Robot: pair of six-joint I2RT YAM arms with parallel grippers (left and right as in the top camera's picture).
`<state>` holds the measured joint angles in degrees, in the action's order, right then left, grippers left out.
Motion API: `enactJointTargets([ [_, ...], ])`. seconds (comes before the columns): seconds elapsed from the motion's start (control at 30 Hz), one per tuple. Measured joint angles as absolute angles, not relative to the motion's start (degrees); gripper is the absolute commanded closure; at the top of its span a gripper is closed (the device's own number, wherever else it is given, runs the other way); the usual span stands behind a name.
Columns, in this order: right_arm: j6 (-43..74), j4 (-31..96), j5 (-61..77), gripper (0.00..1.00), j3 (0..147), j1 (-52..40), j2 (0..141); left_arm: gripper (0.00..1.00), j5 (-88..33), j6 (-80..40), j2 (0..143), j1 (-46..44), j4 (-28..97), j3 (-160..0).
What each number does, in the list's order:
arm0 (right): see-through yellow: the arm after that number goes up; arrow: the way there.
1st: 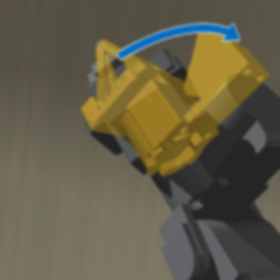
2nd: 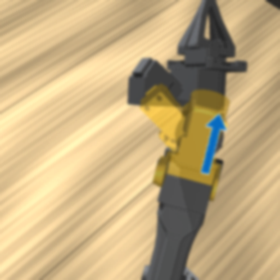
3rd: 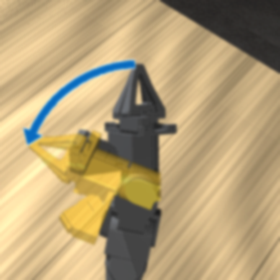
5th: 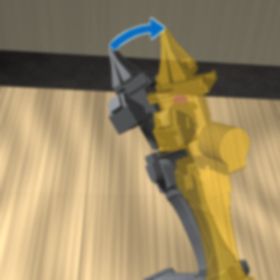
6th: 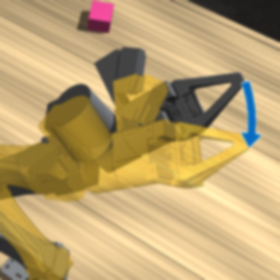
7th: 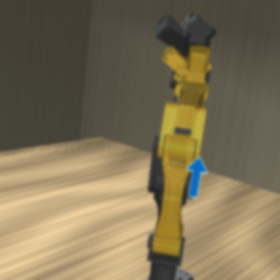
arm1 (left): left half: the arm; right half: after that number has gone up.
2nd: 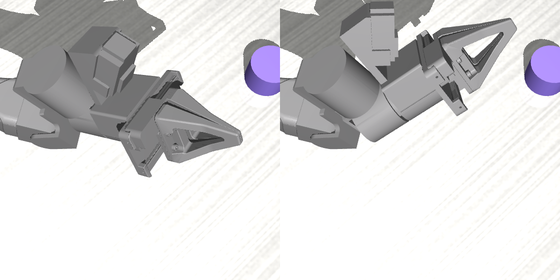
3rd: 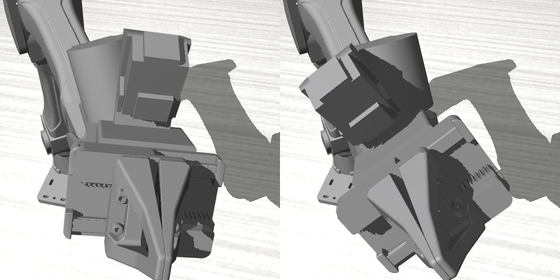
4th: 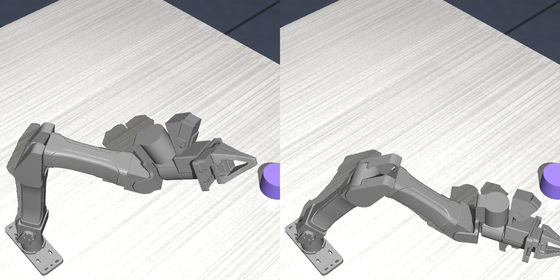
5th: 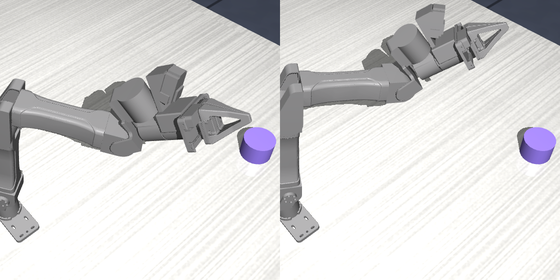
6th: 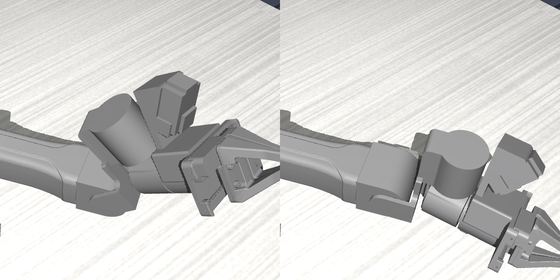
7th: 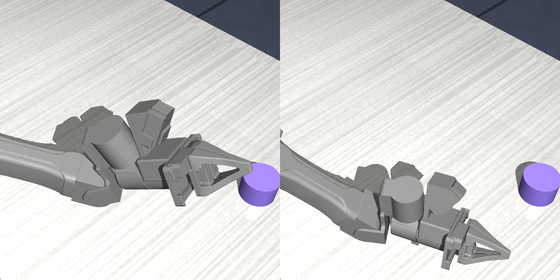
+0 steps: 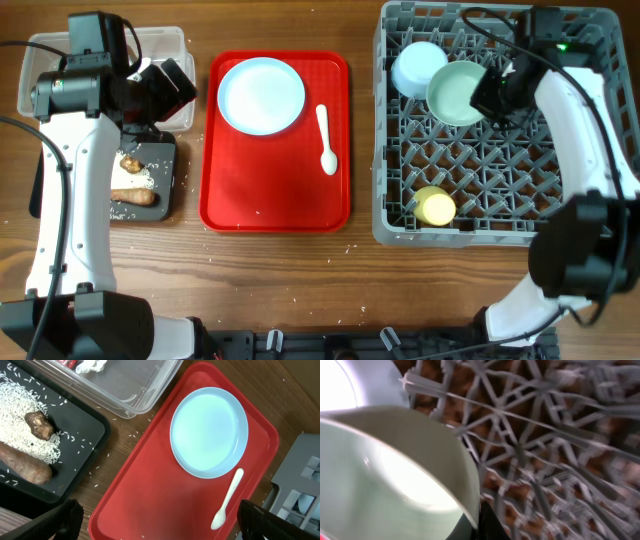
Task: Sort waste into correct bins and load items into the dishwasher rack
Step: 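Reach the right gripper to the light-blue plate and grasp its rim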
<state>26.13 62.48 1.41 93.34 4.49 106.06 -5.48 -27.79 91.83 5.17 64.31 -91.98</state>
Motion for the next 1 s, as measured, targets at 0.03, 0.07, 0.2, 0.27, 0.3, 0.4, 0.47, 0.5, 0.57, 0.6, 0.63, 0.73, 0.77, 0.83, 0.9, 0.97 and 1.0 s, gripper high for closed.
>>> enactJointTargets([
  [0.03, 27.0, 63.81, -1.65, 0.96, 93.34, 4.49, 101.69, 0.0, -5.45, -27.79, 91.83, 5.17, 64.31, -91.98],
  [0.07, 27.51, 65.43, -5.76, 0.96, 93.34, 4.36, 97.3, 0.0, -5.45, -27.79, 91.83, 5.17, 64.29, -91.98],
  [0.2, 30.5, 73.19, -24.84, 0.96, 93.41, -0.4, 84.55, 0.0, -5.48, -27.79, 91.83, 5.17, 64.36, -91.98],
  [0.27, 31.97, 76.34, -33.61, 0.96, 93.6, -4.8, 83.37, 0.0, -5.45, -27.79, 91.83, 5.17, 64.34, -91.98],
  [0.3, 32.58, 77.87, -36.71, 0.96, 93.56, -6.72, 84.82, 0.0, -5.48, -27.79, 91.83, 5.17, 64.31, -91.98],
  [0.4, 33.3, 79.92, -41.69, 0.96, 93.56, -11.46, 92.51, 0.0, -5.48, -27.79, 91.83, 5.17, 64.31, -91.98],
  [0.47, 33.41, 81.34, -45.36, 0.96, 93.47, -14.94, 100.57, 0.0, -5.48, -27.79, 91.83, 5.17, 64.31, -91.98],
  [0.5, 33.41, 81.67, -46.98, 0.96, 93.38, -15.9, 103.09, 0.0, -5.48, -27.77, 91.83, 5.17, 64.31, -91.98],
  [0.57, 33.41, 82.26, -51.55, 0.96, 93.34, -17.78, 107.63, 0.0, -5.45, -27.79, 91.83, 5.17, 64.31, -91.98],
  [0.6, 33.41, 82.24, -53.8, 0.96, 93.34, -18.46, 108.99, 0.0, -5.48, -27.79, 91.83, 5.17, 64.31, -91.98],
  [0.63, 33.41, 82.19, -55.51, 0.96, 93.34, -18.94, 109.86, 0.0, -5.48, -27.77, 91.83, 5.17, 64.31, -91.98],
  [0.73, 33.23, 80.62, -61.21, 0.96, 93.34, -19.99, 110.59, 0.0, -5.48, -27.79, 91.83, 5.17, 64.31, -91.98],
  [0.77, 32.27, 79.31, -62.52, 0.96, 93.32, -20.12, 110.59, 0.0, -5.45, -27.79, 91.83, 5.17, 64.31, -91.98],
  [0.83, 27.94, 73.45, -66.96, 0.96, 93.25, -20.18, 110.59, 0.0, -5.45, -27.79, 91.83, 5.17, 64.31, -91.98],
  [0.9, 20.82, 66.08, -71.9, 0.96, 93.12, -20.47, 110.59, 0.0, -5.45, -27.79, 91.83, 5.17, 64.31, -91.98],
  [0.97, 14.85, 60.23, -73.82, 0.96, 93.03, -21.15, 110.59, 0.0, -5.48, -27.79, 91.83, 5.17, 64.36, -91.98],
  [1.0, 10.68, 58.08, -74.35, 0.96, 93.03, -21.61, 110.59, 0.0, -5.48, -27.79, 91.83, 5.17, 64.31, -91.98],
])
